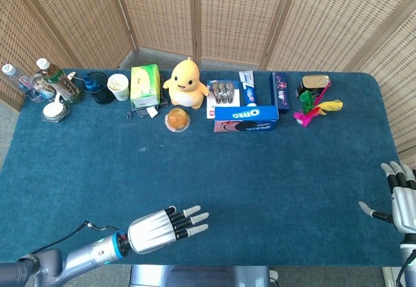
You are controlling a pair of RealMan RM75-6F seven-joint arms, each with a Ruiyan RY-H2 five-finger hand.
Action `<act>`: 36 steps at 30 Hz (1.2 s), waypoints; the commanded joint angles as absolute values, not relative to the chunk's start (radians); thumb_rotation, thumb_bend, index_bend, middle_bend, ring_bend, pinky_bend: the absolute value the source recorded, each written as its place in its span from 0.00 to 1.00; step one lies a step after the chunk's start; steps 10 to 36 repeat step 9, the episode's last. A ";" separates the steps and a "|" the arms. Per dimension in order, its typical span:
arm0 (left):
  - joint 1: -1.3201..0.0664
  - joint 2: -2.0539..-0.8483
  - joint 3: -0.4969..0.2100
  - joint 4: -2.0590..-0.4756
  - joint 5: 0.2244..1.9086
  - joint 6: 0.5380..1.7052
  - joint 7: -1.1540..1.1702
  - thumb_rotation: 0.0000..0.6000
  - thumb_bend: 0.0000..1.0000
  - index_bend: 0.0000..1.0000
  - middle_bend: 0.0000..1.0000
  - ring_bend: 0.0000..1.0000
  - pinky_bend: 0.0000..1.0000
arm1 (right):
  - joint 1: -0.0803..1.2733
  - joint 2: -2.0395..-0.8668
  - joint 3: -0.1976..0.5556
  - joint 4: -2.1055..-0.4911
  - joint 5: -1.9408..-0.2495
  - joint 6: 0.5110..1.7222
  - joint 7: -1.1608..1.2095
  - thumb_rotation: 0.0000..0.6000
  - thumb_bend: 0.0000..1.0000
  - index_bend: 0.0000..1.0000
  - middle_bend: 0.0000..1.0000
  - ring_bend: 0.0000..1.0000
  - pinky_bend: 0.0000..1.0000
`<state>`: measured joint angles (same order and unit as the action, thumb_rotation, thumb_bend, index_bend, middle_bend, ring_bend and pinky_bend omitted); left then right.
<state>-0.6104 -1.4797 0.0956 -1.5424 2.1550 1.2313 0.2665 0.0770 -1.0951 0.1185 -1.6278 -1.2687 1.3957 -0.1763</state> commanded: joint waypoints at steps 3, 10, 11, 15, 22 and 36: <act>-0.640 -1.505 0.106 -1.478 2.183 1.290 0.216 1.00 0.75 0.00 0.00 0.04 0.57 | 0.078 -1.096 0.121 -1.629 -1.260 1.394 -0.180 0.64 0.00 0.00 0.00 0.00 0.04; -0.645 -1.515 0.106 -1.482 2.180 1.305 0.228 1.00 0.75 0.00 0.00 0.05 0.57 | 0.079 -1.097 0.120 -1.629 -1.254 1.389 -0.183 0.63 0.00 0.00 0.00 0.00 0.04; -0.645 -1.515 0.106 -1.482 2.180 1.305 0.228 1.00 0.75 0.00 0.00 0.05 0.57 | 0.079 -1.097 0.120 -1.629 -1.254 1.389 -0.183 0.63 0.00 0.00 0.00 0.00 0.04; -0.645 -1.515 0.106 -1.482 2.180 1.305 0.228 1.00 0.75 0.00 0.00 0.05 0.57 | 0.079 -1.097 0.120 -1.629 -1.254 1.389 -0.183 0.63 0.00 0.00 0.00 0.00 0.04; -0.645 -1.515 0.106 -1.482 2.180 1.305 0.228 1.00 0.75 0.00 0.00 0.05 0.57 | 0.079 -1.097 0.120 -1.629 -1.254 1.389 -0.183 0.63 0.00 0.00 0.00 0.00 0.04; -0.645 -1.515 0.106 -1.482 2.180 1.305 0.228 1.00 0.75 0.00 0.00 0.05 0.57 | 0.079 -1.097 0.120 -1.629 -1.254 1.389 -0.183 0.63 0.00 0.00 0.00 0.00 0.04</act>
